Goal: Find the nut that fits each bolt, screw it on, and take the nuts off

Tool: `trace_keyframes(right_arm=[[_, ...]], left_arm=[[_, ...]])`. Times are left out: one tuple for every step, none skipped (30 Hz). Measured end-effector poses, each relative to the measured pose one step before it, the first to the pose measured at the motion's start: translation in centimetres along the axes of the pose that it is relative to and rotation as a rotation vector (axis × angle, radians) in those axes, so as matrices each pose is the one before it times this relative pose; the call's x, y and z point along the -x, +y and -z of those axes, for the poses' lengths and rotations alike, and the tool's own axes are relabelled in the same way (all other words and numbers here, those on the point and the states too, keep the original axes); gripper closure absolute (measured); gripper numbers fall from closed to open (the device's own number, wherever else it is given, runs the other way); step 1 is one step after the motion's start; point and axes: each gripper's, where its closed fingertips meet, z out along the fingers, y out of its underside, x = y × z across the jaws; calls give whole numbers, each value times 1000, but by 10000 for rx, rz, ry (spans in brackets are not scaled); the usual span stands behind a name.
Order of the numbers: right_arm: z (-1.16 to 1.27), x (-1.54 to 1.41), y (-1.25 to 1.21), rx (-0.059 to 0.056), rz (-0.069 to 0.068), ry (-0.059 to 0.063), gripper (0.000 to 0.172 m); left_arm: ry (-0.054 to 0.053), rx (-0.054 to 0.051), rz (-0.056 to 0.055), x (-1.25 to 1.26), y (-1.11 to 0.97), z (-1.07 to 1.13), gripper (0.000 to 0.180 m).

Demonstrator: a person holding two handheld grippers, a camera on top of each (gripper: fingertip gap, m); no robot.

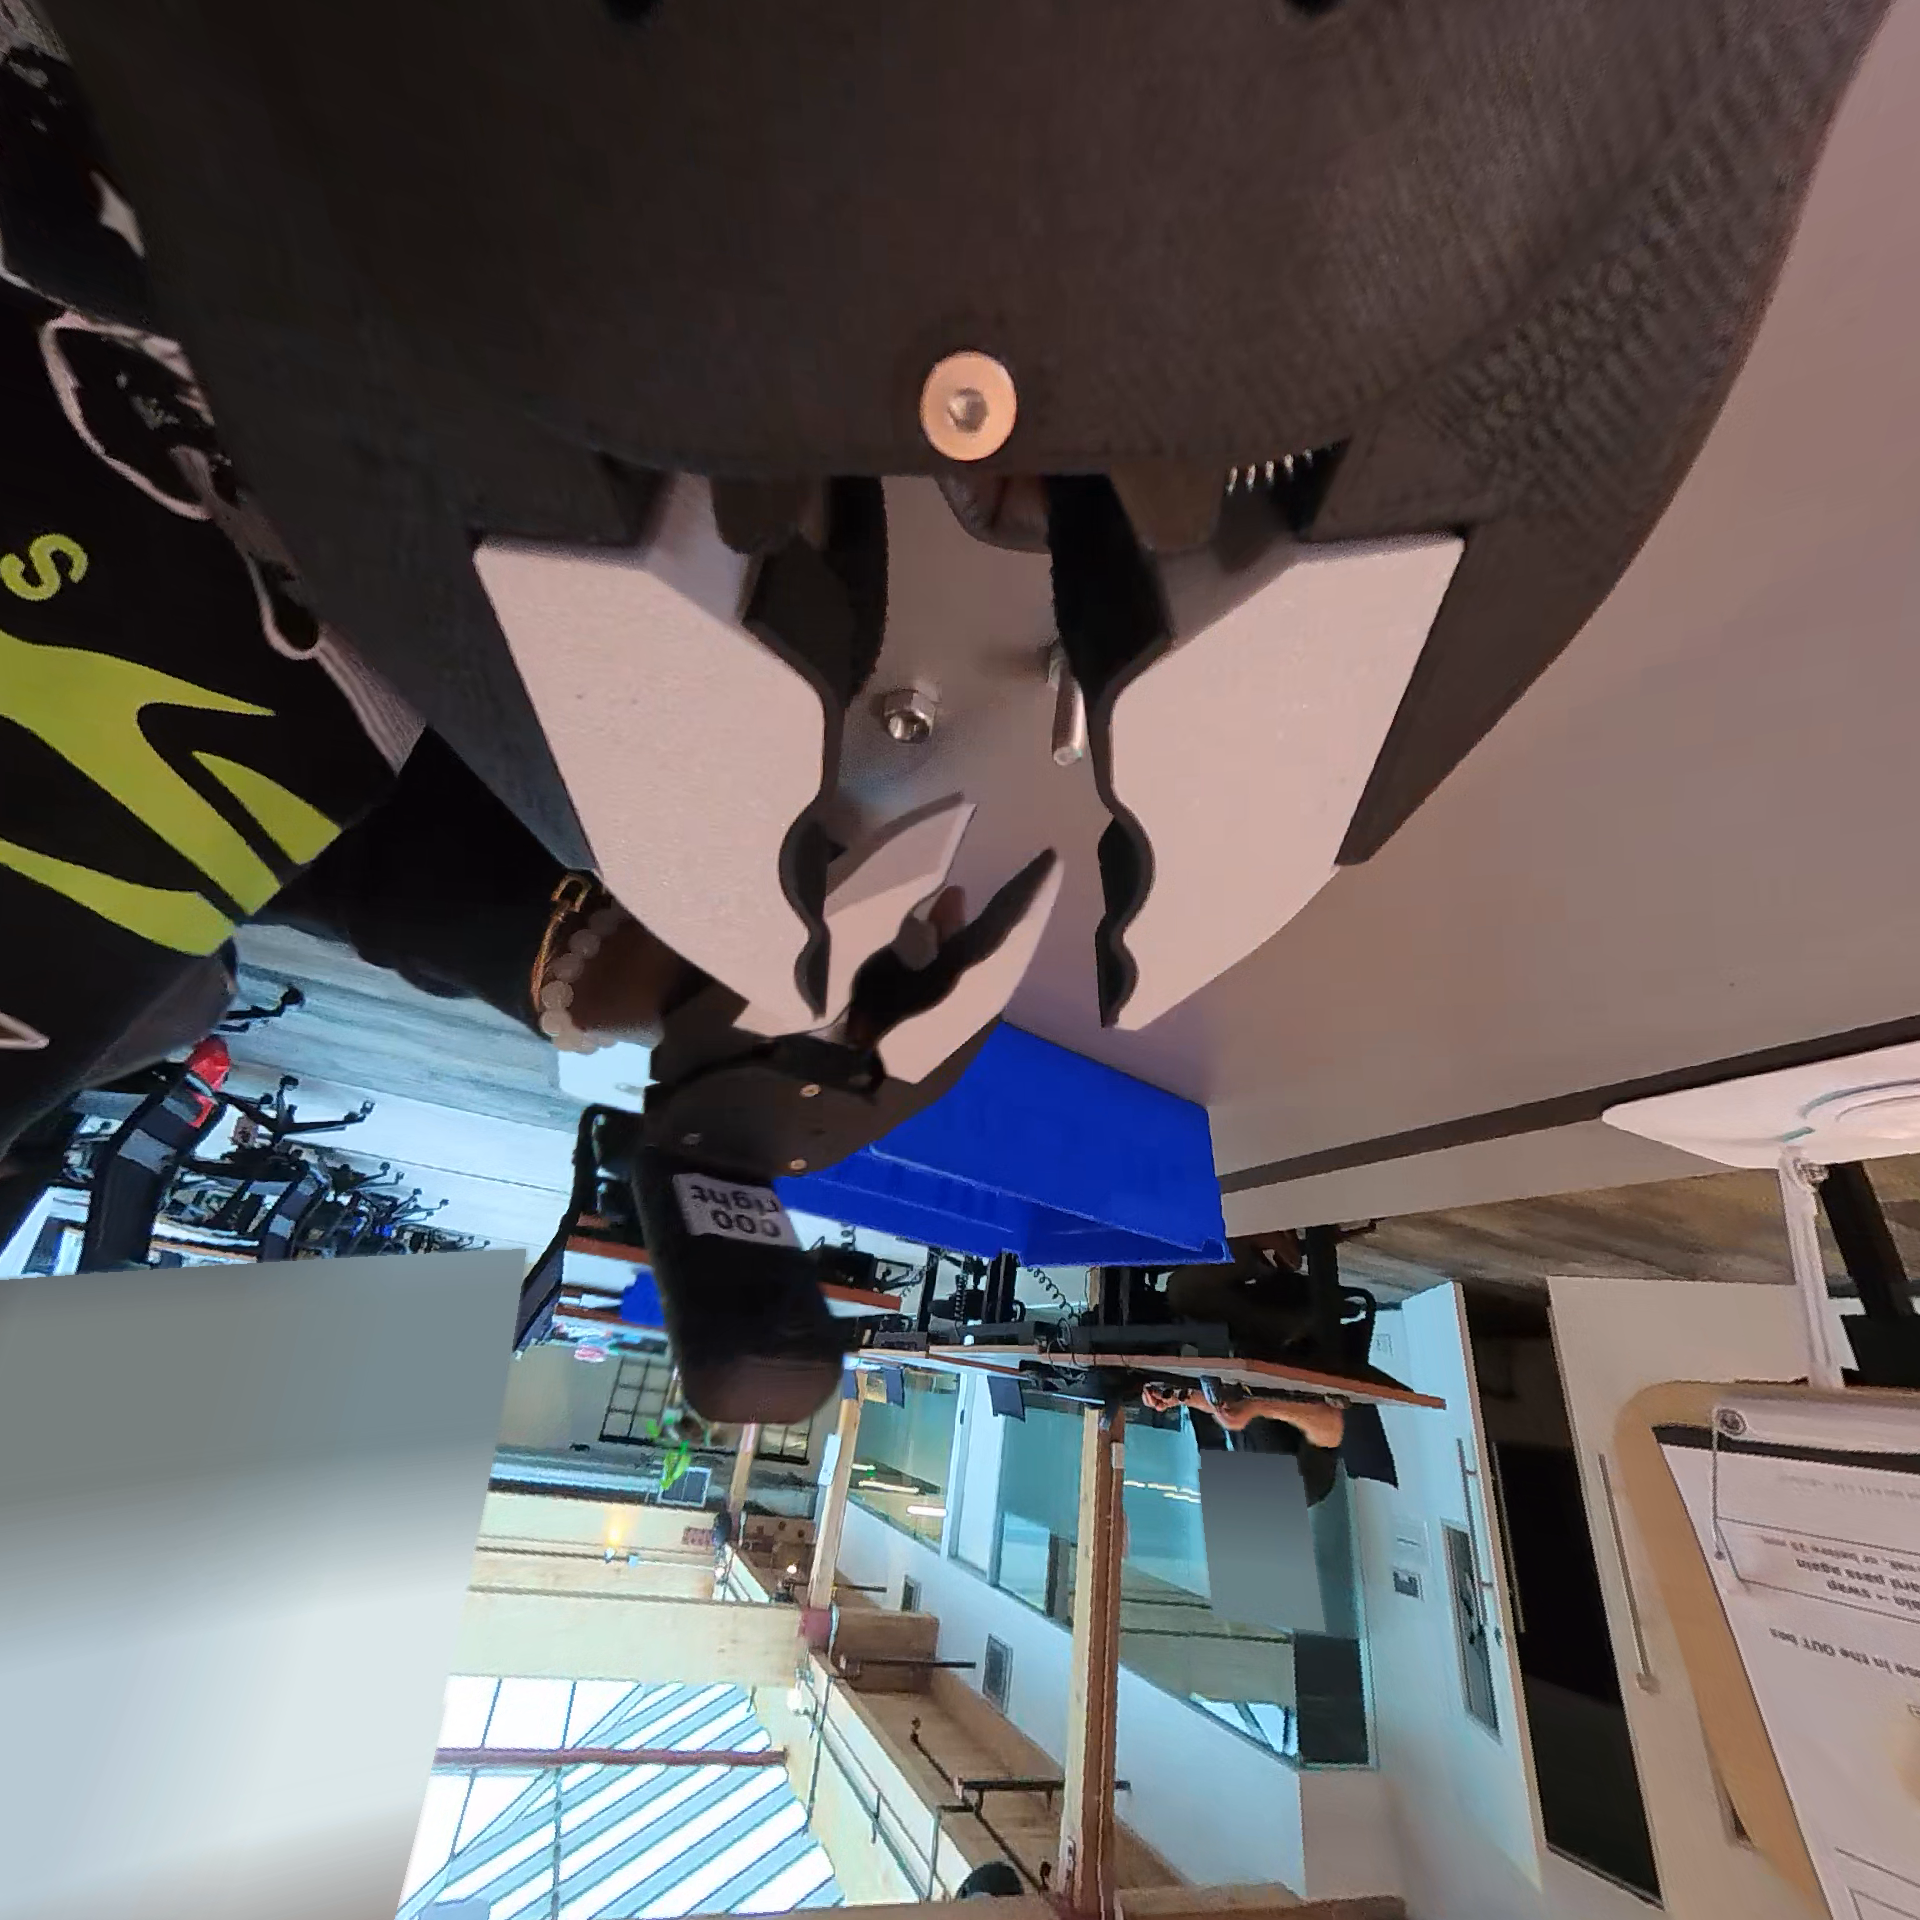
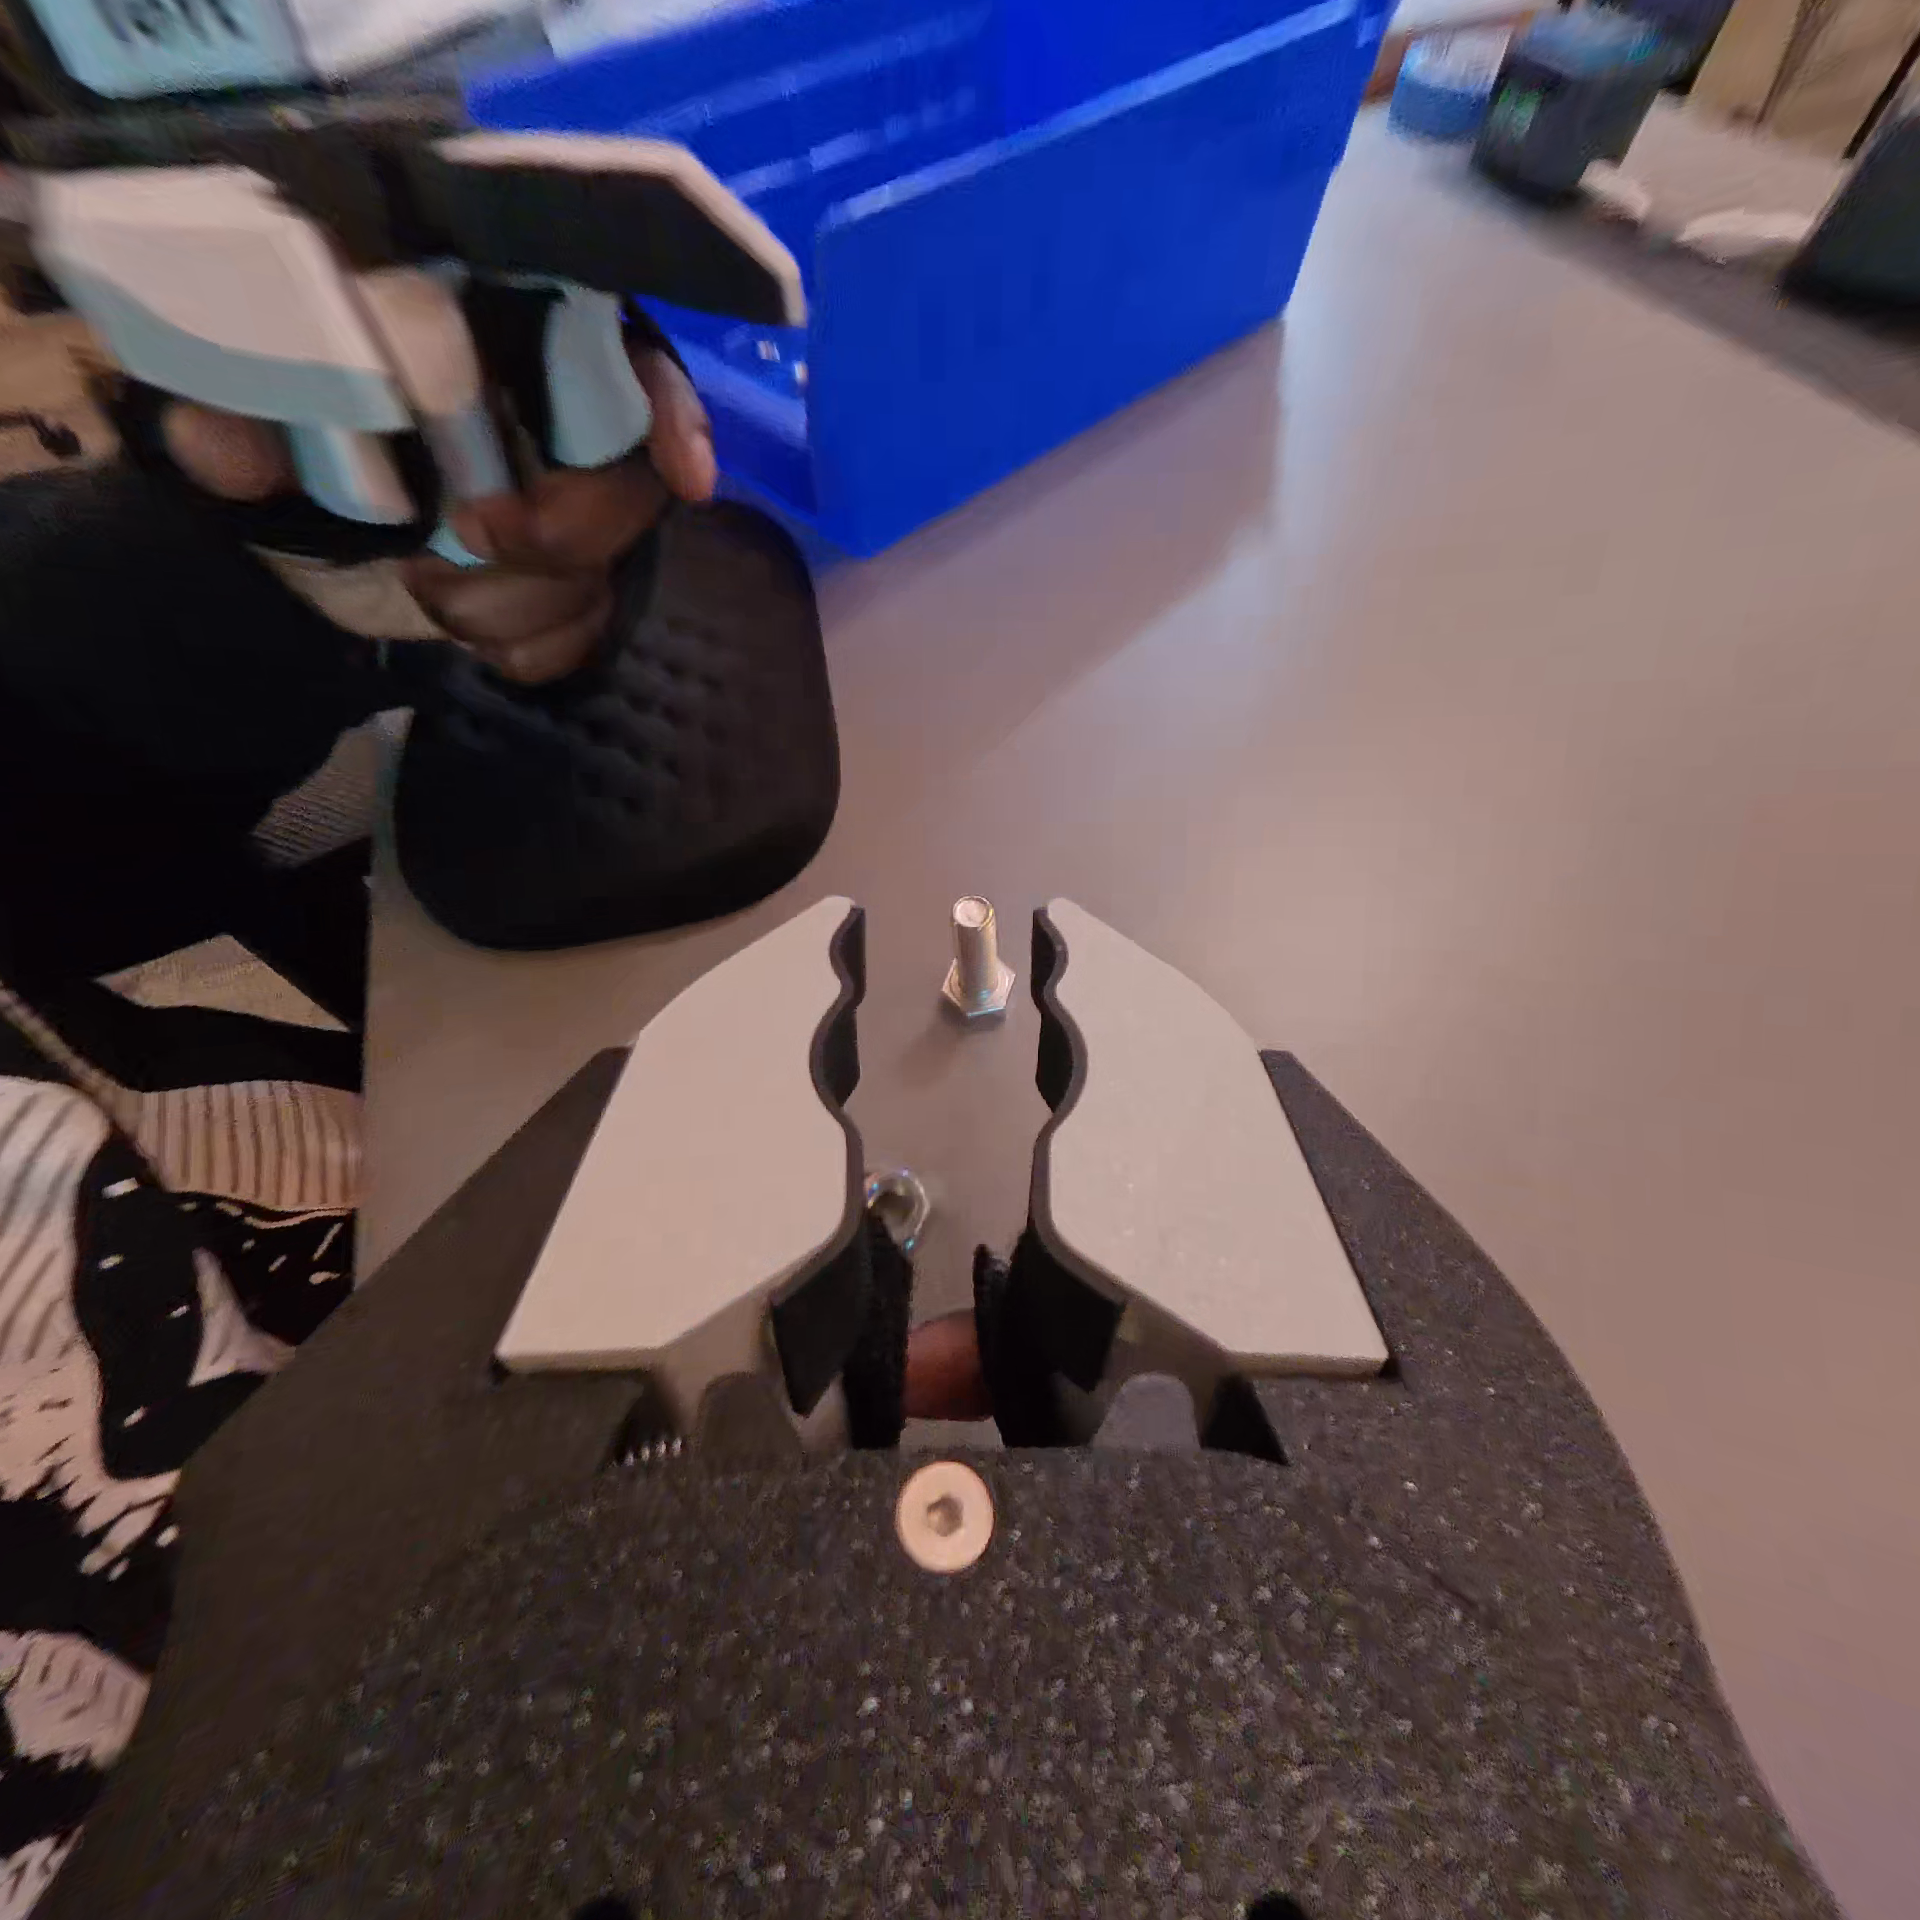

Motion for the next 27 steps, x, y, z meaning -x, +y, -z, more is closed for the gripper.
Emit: trace_keyframes(right_arm=[[-903, -84, 318, 288, -62, -23, 142], [-729, -68, 252, 225, -57, -35, 143], [-571, -124, 308, 253, -20, -5, 144], [-416, -57, 257, 211, 41, -35, 150], [-256, -12, 109, 94, 56, -41, 159], [-13, -81, -98, -32, 9, 30, 162], [191, -39, -259, -104, -63, 23, 162], [416, -111, -568, -255, -148, 89, 162], [588, -131, -868, -366, -218, 103, 162], [698, -56, -1090, -412, -228, 85, 162], [725, 65, -1228, -426, -181, 71, 162], [685, 182, -1299, -408, -104, 65, 162], [584, 267, -1223, -346, -58, 80, 162], [467, 321, -1037, -249, -28, 79, 162], [336, 372, -850, -182, 0, 61, 162], [244, 244, -682, -152, -57, 127, 162], [170, 228, -557, -159, -81, 141, 162], [114, 302, -480, -176, -91, 81, 162], [43, 331, -379, -182, -155, 47, 163], [-13, 351, -304, -182, -181, 23, 163], [-64, 301, -225, -178, -177, 18, 163], [-88, 185, -134, -169, -170, 59, 163], [-87, 53, -120, -177, -136, 105, 163], [-59, -8, -102, -161, -99, 111, 163], [-24, -30, -100, -146, -85, 86, 163], [4, 2, -113, -133, -63, 50, 163], [28, 10, -108, -116, -51, 43, 163]], left_arm=[[-40, 115, -90, 58, 283, 17, 131], [-33, 105, -105, 44, 241, 4, 131], [-26, 75, -93, 15, 192, -21, 131], [-11, 79, -64, -6, 185, -25, 131], [-25, 125, -60, 4, 277, -54, 131], [-100, 165, -77, 100, 338, -58, 131], [-201, 170, -76, 195, 345, -90, 130], [-273, 148, -112, 208, 268, -130, 130], [-380, 124, -186, 241, 167, -167, 129], [-547, 173, -257, 375, 187, -196, 128], [-657, 173, -284, 434, 162, -241, 127], [-643, 76, -298, 323, 42, -251, 127], [-609, -29, -262, 217, -95, -253, 127], [-423, -70, -264, -39, -165, -259, 128], [-265, -44, -241, -216, -134, -268, 128], [-299, -4, -187, -83, -121, -244, 128], [-315, -14, -189, -20, -139, -213, 128], [-365, 6, -157, 92, -130, -177, 128], [-338, 19, -189, 59, -115, -167, 129], [-438, 47, -223, 213, -49, -117, 130], [-461, -38, -268, 262, -145, -78, 131], [-417, -72, -260, 245, -189, -24, 133], [-340, -54, -233, 169, -184, -15, 135], [-235, -24, -181, 71, -118, -5, 136], [-187, 21, -103, 58, -40, -4, 138], [-96, 26, -44, -10, 10, -22, 141], [-8, 63, 14, -72, 72, -52, 143]])
